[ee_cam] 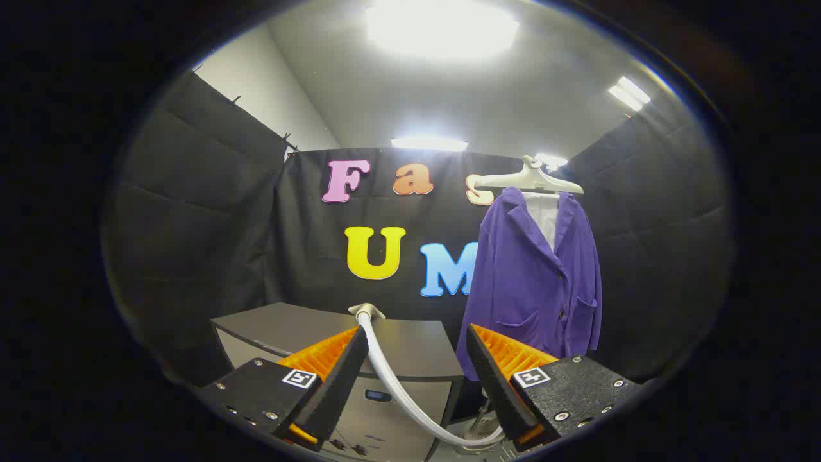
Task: Iron the clothes twice with a garment steamer, once on the left side and once on the right side.
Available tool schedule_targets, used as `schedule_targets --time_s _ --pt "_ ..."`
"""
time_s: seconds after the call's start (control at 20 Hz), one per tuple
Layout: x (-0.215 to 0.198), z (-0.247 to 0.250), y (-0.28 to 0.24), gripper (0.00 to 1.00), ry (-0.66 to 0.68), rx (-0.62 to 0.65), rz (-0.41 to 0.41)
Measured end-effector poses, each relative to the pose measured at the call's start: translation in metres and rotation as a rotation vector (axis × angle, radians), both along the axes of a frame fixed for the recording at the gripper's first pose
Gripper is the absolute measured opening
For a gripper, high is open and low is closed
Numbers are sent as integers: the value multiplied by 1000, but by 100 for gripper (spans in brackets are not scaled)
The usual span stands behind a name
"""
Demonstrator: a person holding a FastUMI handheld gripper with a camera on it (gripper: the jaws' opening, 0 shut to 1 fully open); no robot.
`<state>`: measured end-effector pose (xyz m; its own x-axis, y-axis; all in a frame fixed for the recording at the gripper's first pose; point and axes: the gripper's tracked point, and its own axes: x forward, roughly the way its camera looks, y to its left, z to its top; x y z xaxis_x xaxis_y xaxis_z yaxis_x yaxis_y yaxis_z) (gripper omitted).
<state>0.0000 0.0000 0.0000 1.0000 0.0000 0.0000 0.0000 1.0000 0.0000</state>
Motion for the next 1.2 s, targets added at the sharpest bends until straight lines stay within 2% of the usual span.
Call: schedule_targets --time_s 0.25,0.55,0.8,1.0,1.2 --pt "9 16 -17 95 -22 52 16" --pt "11 22 -36 95 -22 -23 62" --pt "10 34 -52 95 -40 -7 105" --pt "13 35 -65 95 -46 -112 123" --pt "16 35 -62 95 -37 -191 196"
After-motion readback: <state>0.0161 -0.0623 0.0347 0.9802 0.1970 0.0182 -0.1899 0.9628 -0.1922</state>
